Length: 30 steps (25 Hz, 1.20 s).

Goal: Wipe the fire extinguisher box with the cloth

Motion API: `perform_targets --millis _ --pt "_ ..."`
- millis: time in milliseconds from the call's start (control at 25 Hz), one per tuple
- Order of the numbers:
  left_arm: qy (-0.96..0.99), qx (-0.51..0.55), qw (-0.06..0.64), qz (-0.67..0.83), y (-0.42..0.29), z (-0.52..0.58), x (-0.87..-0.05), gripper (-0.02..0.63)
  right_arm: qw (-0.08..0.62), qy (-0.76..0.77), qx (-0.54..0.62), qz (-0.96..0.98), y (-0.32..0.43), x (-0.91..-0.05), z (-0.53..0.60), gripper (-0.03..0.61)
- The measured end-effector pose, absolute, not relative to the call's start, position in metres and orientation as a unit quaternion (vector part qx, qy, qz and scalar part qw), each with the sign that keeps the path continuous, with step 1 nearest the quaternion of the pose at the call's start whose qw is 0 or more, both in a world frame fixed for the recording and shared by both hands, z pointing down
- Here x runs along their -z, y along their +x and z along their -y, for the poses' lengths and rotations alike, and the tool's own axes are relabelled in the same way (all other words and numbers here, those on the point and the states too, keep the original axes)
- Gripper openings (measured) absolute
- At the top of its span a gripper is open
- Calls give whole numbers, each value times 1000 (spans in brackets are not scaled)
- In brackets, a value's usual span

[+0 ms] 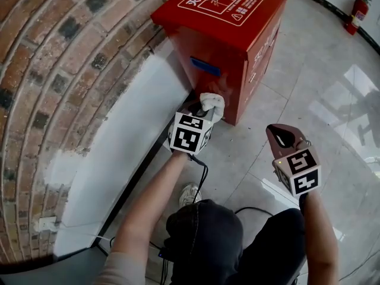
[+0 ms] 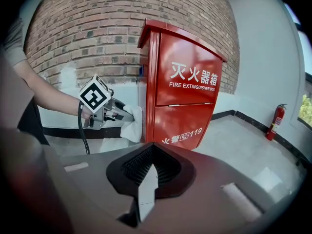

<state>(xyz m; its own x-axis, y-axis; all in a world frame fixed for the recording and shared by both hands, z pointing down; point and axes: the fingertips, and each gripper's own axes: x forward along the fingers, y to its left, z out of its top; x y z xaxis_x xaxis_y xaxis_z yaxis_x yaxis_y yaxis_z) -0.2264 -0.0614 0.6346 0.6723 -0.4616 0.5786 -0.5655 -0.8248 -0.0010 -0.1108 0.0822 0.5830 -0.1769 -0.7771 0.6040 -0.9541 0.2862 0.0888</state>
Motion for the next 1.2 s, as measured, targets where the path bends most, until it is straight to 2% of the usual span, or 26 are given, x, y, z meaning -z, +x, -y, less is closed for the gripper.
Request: perform_targets --millis 480,680,920,1200 --pt "851 -306 123 410 -282 131 -684 81 292 572 -177 746 -117 -609 -59 26" --pt "831 -334 94 436 -291 143 -711 81 305 568 -183 742 -119 -621 -59 26" --pt "826 -349 128 423 -289 136 -753 81 317 568 -192 735 -110 -629 -69 26" --pt "856 -345 147 355 -257 99 -764 81 312 570 -196 734 -106 -628 -76 26"
